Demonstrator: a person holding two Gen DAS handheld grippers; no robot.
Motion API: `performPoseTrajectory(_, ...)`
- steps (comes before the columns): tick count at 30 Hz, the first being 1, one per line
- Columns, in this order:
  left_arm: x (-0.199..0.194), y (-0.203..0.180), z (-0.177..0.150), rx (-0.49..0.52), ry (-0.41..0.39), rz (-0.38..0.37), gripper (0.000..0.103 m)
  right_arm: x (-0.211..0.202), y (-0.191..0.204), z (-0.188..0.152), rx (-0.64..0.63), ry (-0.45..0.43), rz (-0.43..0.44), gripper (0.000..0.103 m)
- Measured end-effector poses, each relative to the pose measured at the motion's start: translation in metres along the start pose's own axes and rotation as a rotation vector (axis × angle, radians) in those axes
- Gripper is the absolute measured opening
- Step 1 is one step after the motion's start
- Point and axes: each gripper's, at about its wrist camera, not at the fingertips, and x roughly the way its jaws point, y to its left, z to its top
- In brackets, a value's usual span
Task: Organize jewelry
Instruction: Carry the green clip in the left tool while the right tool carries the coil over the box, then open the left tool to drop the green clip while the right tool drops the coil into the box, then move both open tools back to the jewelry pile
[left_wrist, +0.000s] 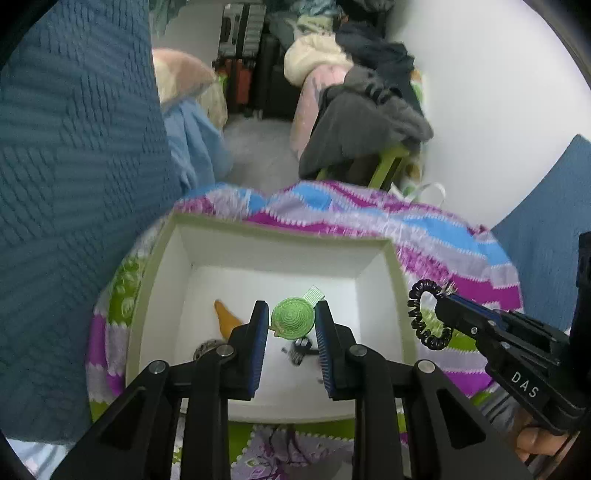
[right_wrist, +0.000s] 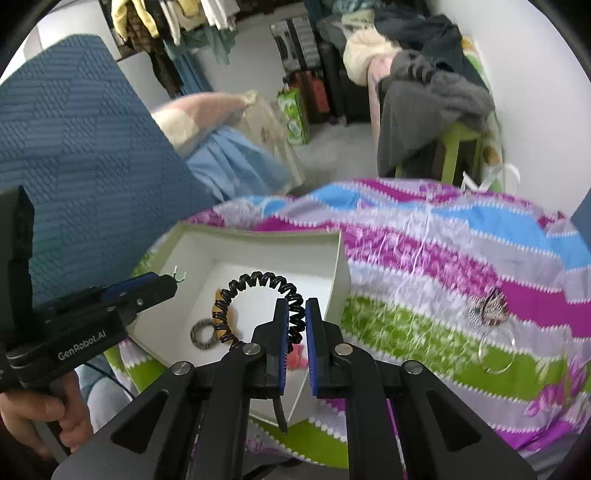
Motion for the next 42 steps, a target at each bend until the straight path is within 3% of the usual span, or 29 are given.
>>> performPoseTrajectory(5, 0.013, 0.001, -0.015, 0.003, 0.038, 0.005, 0.025, 0.013, -0.002, -0.012, 0.006, 0.05, 0.005, 0.009)
performPoseTrajectory(10, 0.013, -0.002, -0.016, -0.003, 0.024, -0.007, 0.026, 0.01, -0.006, -0.012, 0.018, 0.052, 0.049, 0.009)
performPoseTrajectory(12, 0.012, -0.007, -0.014, -0.009, 0.026, -0.002, 0.027, 0.004, -0.008, -0.009, 0.012, 0.039, 0.062, 0.014)
performPoseTrajectory(13, 0.011, -0.009, -0.013, -0.015, 0.021, 0.0, 0.027, -0.001, -0.009, -0.007, 0.009, 0.028, 0.067, 0.022)
performPoseTrajectory(17, 0.001, -0.022, -0.007, -0.022, -0.018, -0.008, 0.055, -0.025, -0.018, 0.001, -0.011, -0.028, 0.077, 0.024)
performPoseTrajectory(24, -0.014, -0.073, 0.003, 0.02, -0.091, -0.113, 0.055, -0.07, -0.06, 0.01, -0.012, -0.135, 0.04, 0.024)
performPoseTrajectory(30, -0.011, -0.127, 0.003, 0.044, -0.104, -0.224, 0.053, -0.089, -0.111, 0.005, 0.01, -0.162, -0.015, 0.024)
performPoseTrajectory(36, 0.014, -0.172, -0.007, 0.056, -0.068, -0.293, 0.052, -0.092, -0.168, -0.017, 0.065, -0.145, -0.061, 0.024)
performPoseTrajectory(42, 0.057, -0.208, -0.024, 0.088, 0.019, -0.321, 0.045, -0.066, -0.209, -0.042, 0.059, -0.084, -0.066, 0.024)
